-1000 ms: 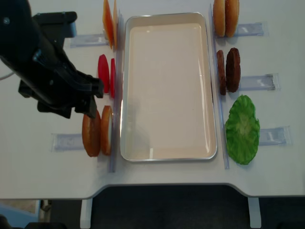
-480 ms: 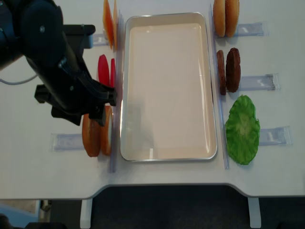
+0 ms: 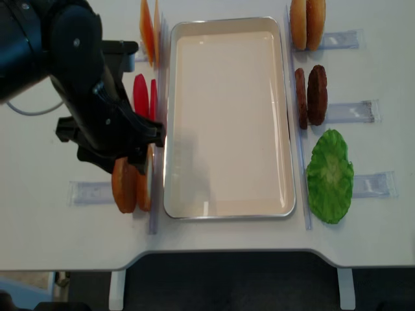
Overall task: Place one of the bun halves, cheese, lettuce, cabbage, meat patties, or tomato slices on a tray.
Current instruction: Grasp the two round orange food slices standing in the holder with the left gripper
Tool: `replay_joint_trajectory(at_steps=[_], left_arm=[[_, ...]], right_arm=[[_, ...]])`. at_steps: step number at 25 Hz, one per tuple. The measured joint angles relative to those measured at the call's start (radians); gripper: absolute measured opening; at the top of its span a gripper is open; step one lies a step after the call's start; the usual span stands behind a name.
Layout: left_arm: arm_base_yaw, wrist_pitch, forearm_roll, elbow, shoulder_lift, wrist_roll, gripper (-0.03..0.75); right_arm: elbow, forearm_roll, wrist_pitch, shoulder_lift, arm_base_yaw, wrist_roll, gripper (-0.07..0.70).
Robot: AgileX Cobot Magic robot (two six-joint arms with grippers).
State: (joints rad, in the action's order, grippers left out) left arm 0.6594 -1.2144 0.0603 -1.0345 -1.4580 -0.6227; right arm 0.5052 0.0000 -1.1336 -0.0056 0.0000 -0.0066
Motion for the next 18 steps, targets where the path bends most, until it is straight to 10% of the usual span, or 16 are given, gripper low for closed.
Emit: replay_joint_trajectory(at_steps=[18], left_arm=[[0.0, 0.085, -0.017, -0.002, -0.093, 0.0, 0.462]], right_arm=[[0.0, 0.0, 0.0, 0.0, 0.0, 0.0, 0.547]])
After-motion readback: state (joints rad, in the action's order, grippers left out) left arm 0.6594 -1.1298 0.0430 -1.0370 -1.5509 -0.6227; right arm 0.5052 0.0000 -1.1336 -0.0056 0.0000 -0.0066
